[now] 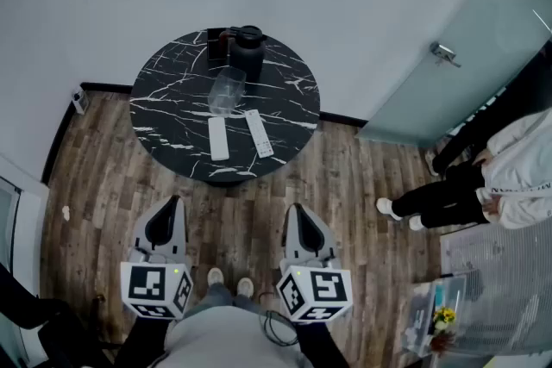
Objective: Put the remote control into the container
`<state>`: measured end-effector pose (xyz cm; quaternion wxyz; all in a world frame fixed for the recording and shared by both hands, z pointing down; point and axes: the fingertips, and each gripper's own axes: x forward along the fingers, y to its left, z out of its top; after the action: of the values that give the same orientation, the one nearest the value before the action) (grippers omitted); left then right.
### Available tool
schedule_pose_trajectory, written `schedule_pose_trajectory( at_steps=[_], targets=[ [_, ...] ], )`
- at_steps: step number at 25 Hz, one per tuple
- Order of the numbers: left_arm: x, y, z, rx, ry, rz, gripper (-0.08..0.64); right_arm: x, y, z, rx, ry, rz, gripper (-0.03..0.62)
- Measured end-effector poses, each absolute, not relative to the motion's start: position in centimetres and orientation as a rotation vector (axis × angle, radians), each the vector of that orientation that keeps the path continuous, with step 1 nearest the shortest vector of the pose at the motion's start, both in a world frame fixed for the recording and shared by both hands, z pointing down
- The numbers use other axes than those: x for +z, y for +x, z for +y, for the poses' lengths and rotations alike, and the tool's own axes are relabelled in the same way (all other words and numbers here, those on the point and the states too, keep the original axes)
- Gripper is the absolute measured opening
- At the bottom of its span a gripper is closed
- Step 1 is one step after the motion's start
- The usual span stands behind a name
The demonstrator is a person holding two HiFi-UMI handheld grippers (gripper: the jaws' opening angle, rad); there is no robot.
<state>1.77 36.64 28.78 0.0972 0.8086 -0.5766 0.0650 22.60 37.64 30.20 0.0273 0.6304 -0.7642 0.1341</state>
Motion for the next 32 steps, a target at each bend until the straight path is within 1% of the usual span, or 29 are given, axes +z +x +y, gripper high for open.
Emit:
schedule_pose_trajectory(
  at_steps=[16,27,29,32],
  targets=[
    [28.8,1.2,35.9,0.206,2.419,-1.681,0.011,30.7,21.2,36.6,0.418,1.940,-2.388,0.006],
    [29.9,-1.9,33.3,0.181,2.377,-1.672,0.011,32.0,20.4,33.1,0.437,1.961,-2.360,0.008],
    [30.5,-2.4,32.8,0.190,2.366,-1.660,0.011,32.4,20.1,32.4,0.434,1.964,-2.342,0.011],
    [31.4,-2.7,31.6,0.203,2.359,-1.644,0.009,33.4,19.9,31.0,0.443,1.963,-2.331,0.035]
  ],
)
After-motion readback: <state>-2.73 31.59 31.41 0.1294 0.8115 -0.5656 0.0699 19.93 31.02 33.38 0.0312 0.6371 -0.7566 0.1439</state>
